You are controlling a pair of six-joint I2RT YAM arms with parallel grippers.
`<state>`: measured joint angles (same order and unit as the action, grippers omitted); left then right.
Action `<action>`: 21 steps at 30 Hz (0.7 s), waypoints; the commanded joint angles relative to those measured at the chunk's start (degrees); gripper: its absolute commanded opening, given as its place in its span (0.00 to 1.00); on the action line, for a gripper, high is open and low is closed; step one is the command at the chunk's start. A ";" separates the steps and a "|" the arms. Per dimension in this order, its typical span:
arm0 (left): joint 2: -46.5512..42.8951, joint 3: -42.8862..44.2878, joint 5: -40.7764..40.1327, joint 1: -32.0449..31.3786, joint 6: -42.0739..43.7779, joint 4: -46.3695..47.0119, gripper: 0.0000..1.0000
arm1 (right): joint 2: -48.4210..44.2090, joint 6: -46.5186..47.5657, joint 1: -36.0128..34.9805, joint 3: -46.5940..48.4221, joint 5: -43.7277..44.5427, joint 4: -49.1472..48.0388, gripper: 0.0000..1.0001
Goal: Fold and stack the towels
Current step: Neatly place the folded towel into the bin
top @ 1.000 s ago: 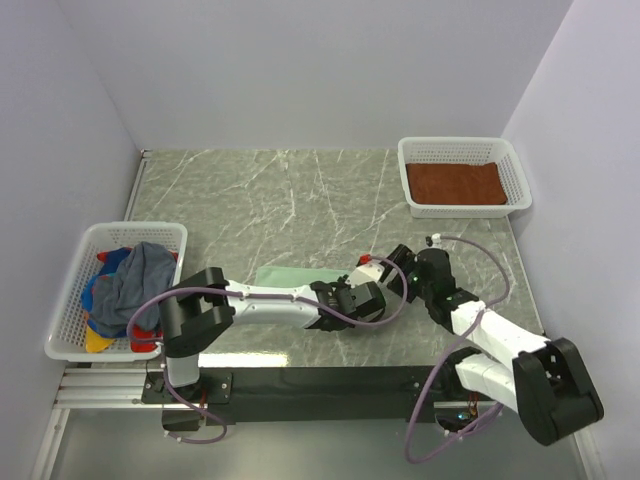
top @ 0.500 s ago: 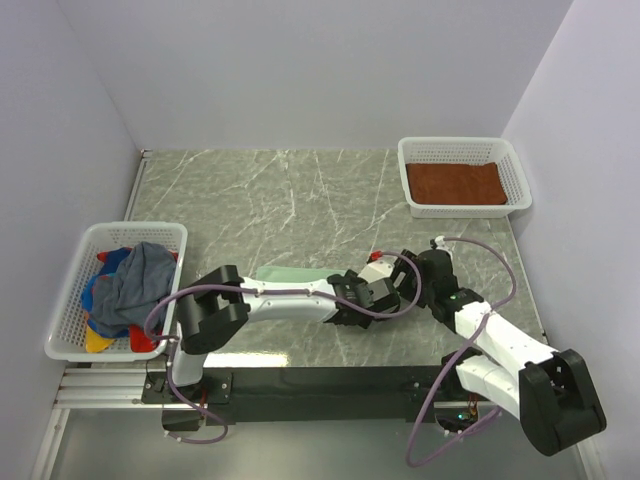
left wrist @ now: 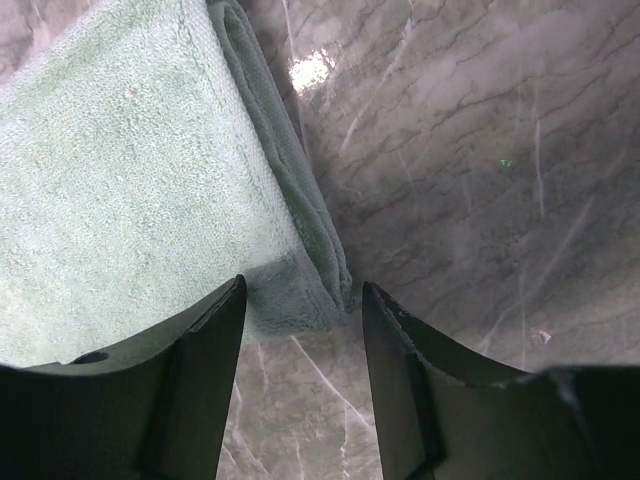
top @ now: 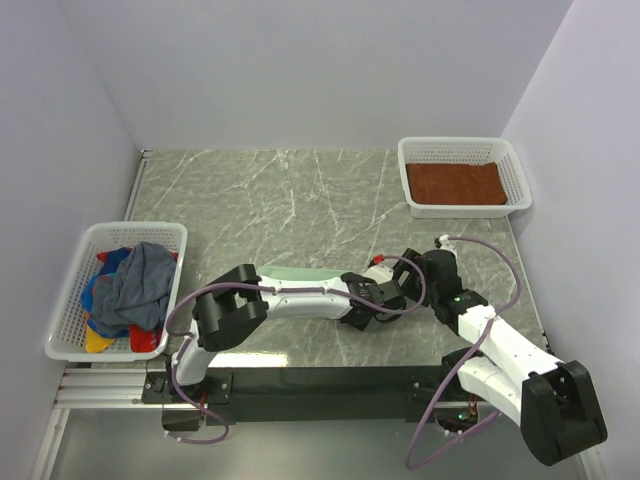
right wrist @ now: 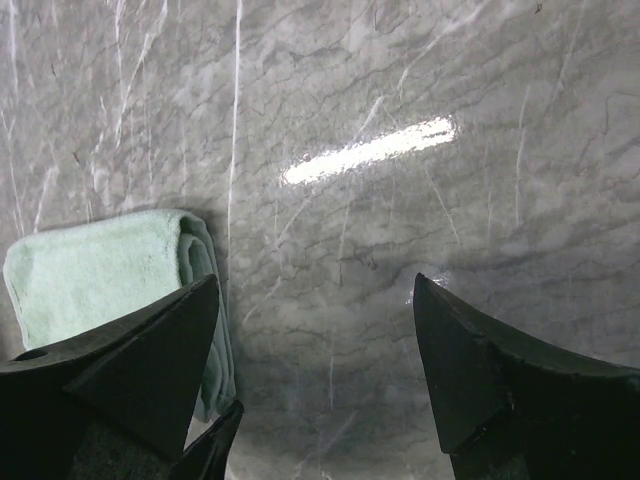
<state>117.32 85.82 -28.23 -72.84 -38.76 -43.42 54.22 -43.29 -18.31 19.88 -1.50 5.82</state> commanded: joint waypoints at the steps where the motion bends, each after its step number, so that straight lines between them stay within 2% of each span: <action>1: 0.81 2.95 0.89 -0.11 -0.44 -1.49 0.55 | -1.13 1.01 0.38 0.69 0.27 -0.73 0.85; 16: 4.67 6.64 4.41 1.82 0.18 -3.78 0.52 | -1.48 0.75 0.38 0.34 -1.05 -1.43 0.85; 19: 5.29 6.11 5.29 1.91 -0.34 -4.39 0.48 | -1.74 0.49 0.46 0.25 -1.58 -1.52 0.85; 21: 5.47 5.06 6.60 2.17 -0.44 -4.39 0.42 | -1.92 0.40 0.46 0.34 -2.02 -1.61 0.85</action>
<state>120.84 90.67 -24.67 -70.83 -38.79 -46.57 53.54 -42.96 -18.06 19.81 -2.72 5.72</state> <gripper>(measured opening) 0.432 0.849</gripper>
